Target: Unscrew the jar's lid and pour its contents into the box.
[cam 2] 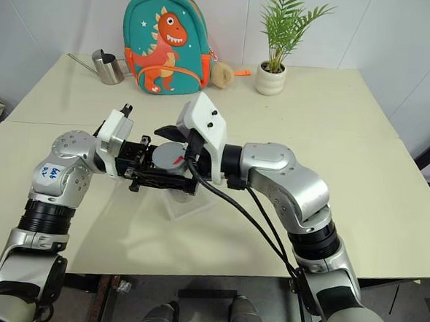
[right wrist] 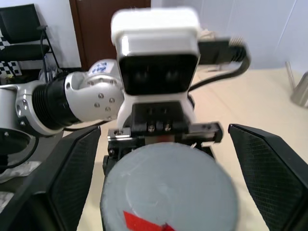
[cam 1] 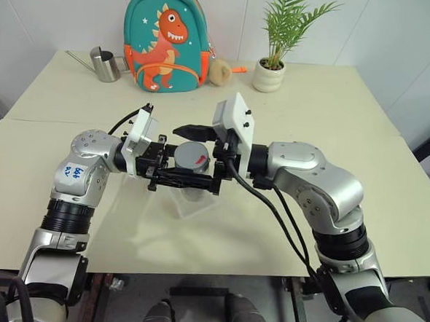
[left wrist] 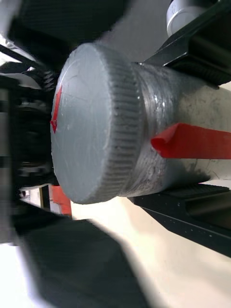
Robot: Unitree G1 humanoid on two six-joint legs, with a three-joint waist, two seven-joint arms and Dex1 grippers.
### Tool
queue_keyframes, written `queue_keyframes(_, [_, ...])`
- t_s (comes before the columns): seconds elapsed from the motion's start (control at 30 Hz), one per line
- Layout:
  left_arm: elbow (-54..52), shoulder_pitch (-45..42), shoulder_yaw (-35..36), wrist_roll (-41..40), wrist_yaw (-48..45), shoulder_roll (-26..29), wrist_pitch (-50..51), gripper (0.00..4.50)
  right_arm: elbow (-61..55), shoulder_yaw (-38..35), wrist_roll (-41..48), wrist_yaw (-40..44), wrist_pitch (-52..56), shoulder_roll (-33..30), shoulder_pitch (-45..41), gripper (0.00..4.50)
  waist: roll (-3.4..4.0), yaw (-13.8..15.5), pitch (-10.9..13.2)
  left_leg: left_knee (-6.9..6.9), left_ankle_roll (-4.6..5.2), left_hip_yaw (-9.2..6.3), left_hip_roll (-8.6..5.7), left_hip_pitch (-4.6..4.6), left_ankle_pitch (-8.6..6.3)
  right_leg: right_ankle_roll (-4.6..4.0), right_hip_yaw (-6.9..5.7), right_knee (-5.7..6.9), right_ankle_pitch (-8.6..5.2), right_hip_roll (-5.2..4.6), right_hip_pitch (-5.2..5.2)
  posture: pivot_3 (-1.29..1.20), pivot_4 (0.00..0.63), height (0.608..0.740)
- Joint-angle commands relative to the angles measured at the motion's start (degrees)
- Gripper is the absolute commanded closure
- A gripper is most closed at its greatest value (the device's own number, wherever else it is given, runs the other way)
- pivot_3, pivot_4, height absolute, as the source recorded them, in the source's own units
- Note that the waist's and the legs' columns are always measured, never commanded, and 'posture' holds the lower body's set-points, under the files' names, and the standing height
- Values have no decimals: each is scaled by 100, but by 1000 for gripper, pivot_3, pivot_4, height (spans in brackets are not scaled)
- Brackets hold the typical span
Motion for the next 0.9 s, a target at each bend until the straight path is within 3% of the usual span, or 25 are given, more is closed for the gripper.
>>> queue_keyframes(0.03, [-137,-124,17,10,-2,9,-124,2471,32,-62,-79,-82,-174,76,-198,28,0,1,0,0,0,0,0,0,0,0,0,0,0,0,0,0,150,740])
queue_keyframes(0.3, [-155,-59,9,23,-27,35,-160,2471,300,-195,-194,-128,-261,100,-354,28,0,-2,0,0,0,0,0,-1,0,0,0,1,0,0,-2,0,150,740])
queue_keyframes(0.9, [-130,47,133,-74,131,178,143,2471,-18,-658,132,-89,57,-810,-128,28,0,0,0,0,0,0,0,-3,0,0,0,1,0,0,-2,0,150,740])
